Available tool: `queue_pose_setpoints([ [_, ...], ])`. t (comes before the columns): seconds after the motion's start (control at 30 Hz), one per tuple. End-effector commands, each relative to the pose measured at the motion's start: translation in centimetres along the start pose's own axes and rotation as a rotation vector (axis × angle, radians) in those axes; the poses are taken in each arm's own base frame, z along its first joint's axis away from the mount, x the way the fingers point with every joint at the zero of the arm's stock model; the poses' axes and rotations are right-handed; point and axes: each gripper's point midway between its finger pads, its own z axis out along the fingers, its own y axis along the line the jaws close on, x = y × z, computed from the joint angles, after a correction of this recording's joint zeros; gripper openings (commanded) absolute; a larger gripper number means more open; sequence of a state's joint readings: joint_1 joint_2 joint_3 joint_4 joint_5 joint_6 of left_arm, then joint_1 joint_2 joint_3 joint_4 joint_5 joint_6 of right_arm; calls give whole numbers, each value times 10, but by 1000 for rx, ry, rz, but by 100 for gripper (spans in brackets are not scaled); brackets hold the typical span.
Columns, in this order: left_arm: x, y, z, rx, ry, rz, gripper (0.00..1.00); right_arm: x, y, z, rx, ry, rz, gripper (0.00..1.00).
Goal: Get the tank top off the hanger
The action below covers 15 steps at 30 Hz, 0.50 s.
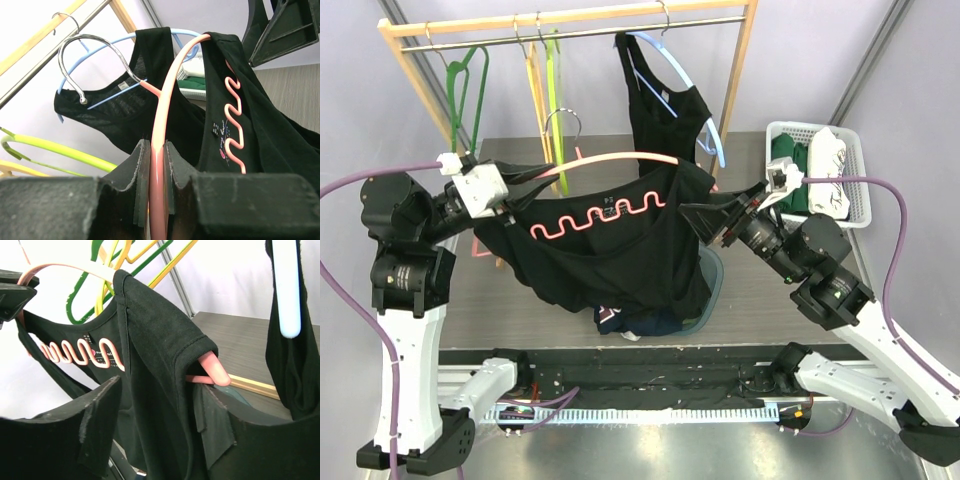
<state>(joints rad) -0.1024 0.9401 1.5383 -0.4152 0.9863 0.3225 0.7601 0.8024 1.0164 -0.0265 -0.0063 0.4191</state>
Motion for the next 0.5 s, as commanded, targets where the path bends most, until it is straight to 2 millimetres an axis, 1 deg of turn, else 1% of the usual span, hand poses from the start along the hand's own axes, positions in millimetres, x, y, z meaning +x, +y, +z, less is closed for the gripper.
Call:
queue_pose_setpoints([
  [0.0, -15, 2, -2, -11, -39, 66, 0, -15, 16, -4, -70, -71, 47, 60],
  [0.07, -14, 2, -2, -14, -38, 64, 0, -15, 18, -2, -80, -73, 48, 55],
  [0.1, -15, 2, -2, -11, -39, 62, 0, -14, 18, -1, -84, -70, 51, 46],
  [0.13, -14, 2, -2, -12, -37, 63, 0, -17, 20, 0, -95, -80, 59, 41],
  [0.17, -14, 1, -2, -11, -39, 62, 0, -14, 23, 2, -109, -70, 61, 36],
  [0.2, -14, 1, -3, -11, -39, 62, 0, -15, 24, 3, -114, -69, 63, 24],
  [0.27, -12, 1, -3, -15, -35, 60, 0, -19, 27, 3, -123, -79, 66, 10],
  [0.3, -12, 0, -3, -15, -35, 60, 0, -22, 27, 2, -122, -90, 66, 1],
  [0.37, -9, 0, -3, -17, -29, 54, 0, -30, 29, -1, -121, -108, 56, 1],
  [0.4, -8, 0, -3, -19, -28, 52, 0, -39, 29, -6, -114, -136, 49, 1],
  [0.43, -8, -1, -4, -20, -27, 51, 0, -43, 28, -9, -105, -144, 42, 1],
  [0.47, -4, -1, -3, -20, -20, 42, 0, -54, 30, -14, -100, -173, 17, 1],
])
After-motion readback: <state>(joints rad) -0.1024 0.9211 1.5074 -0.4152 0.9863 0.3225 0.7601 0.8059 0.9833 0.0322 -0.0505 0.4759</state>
